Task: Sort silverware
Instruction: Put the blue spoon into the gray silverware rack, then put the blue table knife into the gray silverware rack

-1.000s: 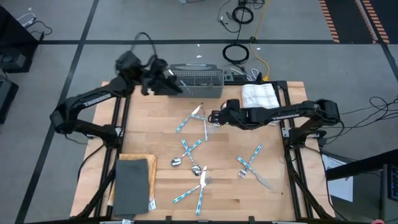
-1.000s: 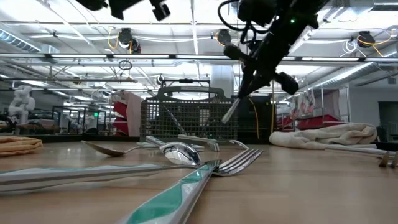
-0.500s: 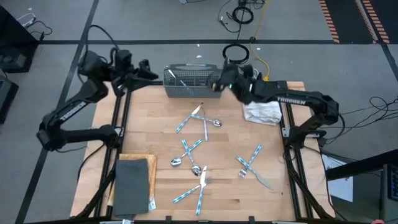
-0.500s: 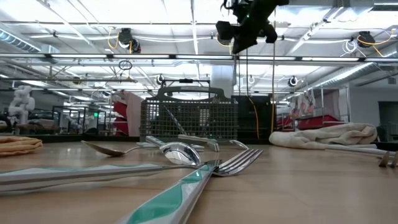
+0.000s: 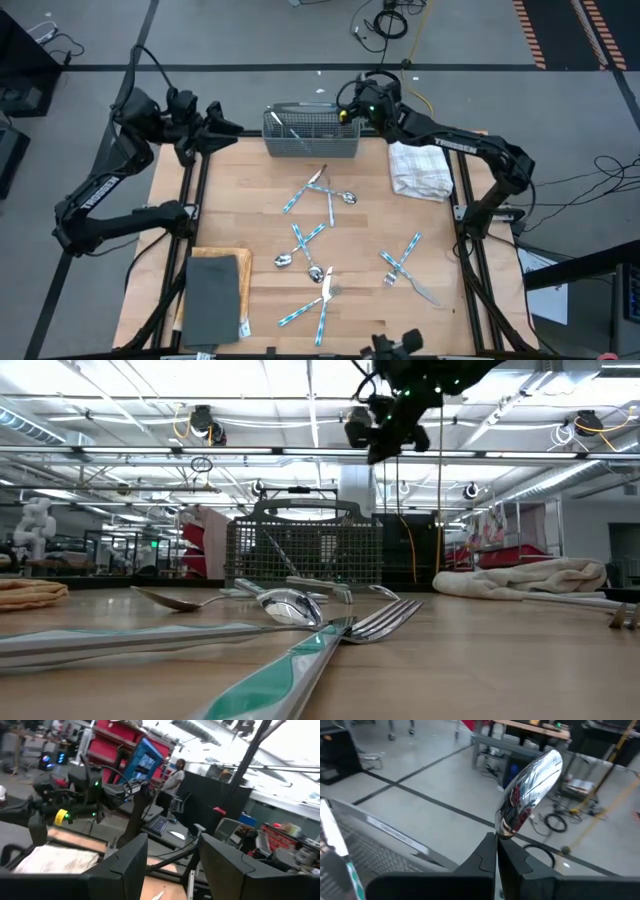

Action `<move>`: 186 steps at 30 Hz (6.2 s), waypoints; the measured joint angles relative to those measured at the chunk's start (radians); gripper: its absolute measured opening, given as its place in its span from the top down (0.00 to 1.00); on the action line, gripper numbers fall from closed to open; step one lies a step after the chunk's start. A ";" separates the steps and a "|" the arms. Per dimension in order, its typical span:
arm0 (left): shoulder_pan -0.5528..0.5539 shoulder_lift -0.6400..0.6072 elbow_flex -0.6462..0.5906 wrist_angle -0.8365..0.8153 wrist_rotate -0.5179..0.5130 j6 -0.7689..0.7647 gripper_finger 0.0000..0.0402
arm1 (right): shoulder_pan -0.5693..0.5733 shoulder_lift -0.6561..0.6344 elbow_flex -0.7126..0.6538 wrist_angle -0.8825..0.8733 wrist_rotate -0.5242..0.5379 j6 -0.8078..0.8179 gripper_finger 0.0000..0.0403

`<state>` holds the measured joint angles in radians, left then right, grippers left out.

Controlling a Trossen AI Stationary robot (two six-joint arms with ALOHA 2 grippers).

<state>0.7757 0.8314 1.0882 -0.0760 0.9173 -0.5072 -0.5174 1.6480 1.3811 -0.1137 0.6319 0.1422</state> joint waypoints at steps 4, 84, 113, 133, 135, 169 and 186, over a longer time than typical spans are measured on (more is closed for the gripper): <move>0.000 -0.032 0.000 -0.109 -0.058 0.049 0.55 | -0.001 0.052 0.000 0.028 -0.009 -0.002 1.00; -0.013 -0.378 -0.308 -0.185 -0.196 -0.218 0.55 | 0.868 -0.305 -0.482 -0.651 -0.759 0.776 0.62; -0.013 -0.378 -0.308 -0.226 -0.215 -0.207 0.55 | 1.106 -0.036 -0.524 -0.659 -0.605 1.046 0.50; -0.013 -0.378 -0.308 -0.287 -0.215 -0.140 0.55 | 1.033 -0.054 -0.566 -0.590 -0.694 1.249 0.99; -0.012 -0.378 -0.308 -0.286 -0.215 -0.140 0.55 | 1.034 -0.073 -0.519 -0.671 -0.635 1.262 0.99; -0.012 -0.378 -0.308 -0.311 -0.218 -0.081 0.55 | 0.286 0.365 0.831 -0.759 0.554 -1.278 1.00; -0.012 -0.378 -0.307 -0.334 -0.390 -0.029 0.55 | 0.250 0.620 0.856 -0.342 0.466 -1.973 1.00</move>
<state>0.7635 0.4530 0.7807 -0.4103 0.5276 -0.5366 -0.2670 2.2676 2.2375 -0.4556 1.0976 -1.8305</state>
